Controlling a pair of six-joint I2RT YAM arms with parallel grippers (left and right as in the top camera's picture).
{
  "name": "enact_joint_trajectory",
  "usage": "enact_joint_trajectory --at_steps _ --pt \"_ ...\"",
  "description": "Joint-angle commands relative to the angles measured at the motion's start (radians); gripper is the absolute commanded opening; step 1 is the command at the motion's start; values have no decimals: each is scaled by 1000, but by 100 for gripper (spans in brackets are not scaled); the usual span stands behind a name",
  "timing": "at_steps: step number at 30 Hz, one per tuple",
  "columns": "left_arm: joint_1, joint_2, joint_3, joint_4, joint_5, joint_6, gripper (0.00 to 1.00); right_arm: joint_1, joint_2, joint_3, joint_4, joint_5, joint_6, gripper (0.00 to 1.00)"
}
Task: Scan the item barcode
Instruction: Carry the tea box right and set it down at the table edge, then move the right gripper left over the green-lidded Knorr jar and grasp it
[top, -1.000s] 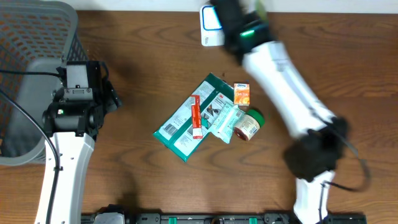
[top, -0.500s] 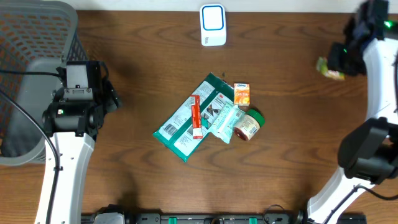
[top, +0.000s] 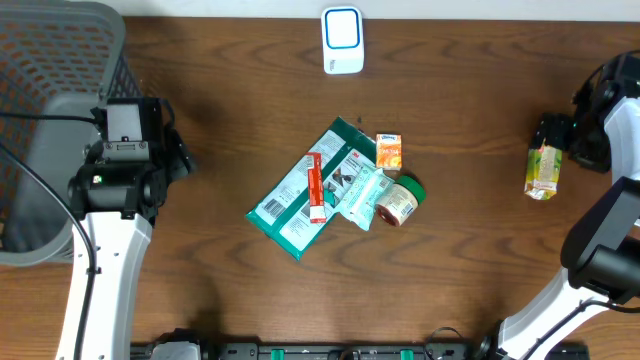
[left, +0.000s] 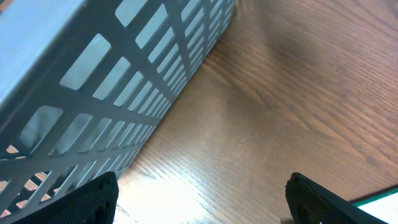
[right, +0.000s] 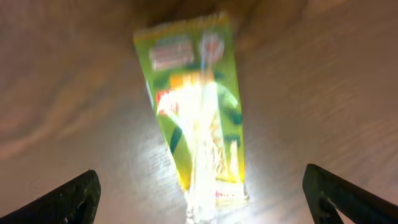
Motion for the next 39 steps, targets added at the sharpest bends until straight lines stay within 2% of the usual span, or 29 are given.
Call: enact_joint_trajectory --at_steps 1,3,6,7,9,10,11,14,18,21,25,28,34,35,36,37,39 --pt "5 -3 10 -3 -13 9 87 -3 -8 48 -43 -27 -21 99" --pt "5 -3 10 -2 -13 9 87 -3 -8 88 -103 -103 -21 98" --pt "5 -3 10 -3 -13 9 87 -3 -8 116 -183 -193 -21 87" --pt "5 -3 10 -3 -13 9 87 -3 -8 116 -203 -214 -21 78" --pt "5 -3 10 -3 -13 9 87 0 -7 98 -226 -228 -21 46" --pt "5 -3 10 -3 -13 9 87 4 -7 77 -219 -229 -21 36" --pt "5 -3 10 -3 -13 9 87 10 -7 50 -198 -229 -21 30" --pt "5 -3 10 -3 -13 9 87 37 -7 -53 -81 -228 -23 23" --pt "5 -3 10 -3 -13 9 87 65 -6 -203 105 -190 -24 24" --pt "5 -3 10 -3 -13 9 87 66 -6 -272 198 -42 24 26" --pt "5 -3 10 -2 -13 9 87 56 -9 -275 209 151 100 25" --pt "5 -3 10 -3 -13 9 87 57 -15 -255 193 117 99 31" --pt "5 -3 10 -2 -13 9 87 85 -15 -174 76 -298 27 58" --pt "5 -3 10 -2 -13 9 87 91 -15 -163 44 -363 24 69" --pt "5 -3 10 -3 -13 9 87 98 -15 -151 7 -435 23 89" --pt "5 -3 10 -3 -13 9 87 106 -15 -141 -25 -489 23 99" --pt "5 -3 10 -3 -13 9 87 125 -15 -127 -79 -596 24 99"
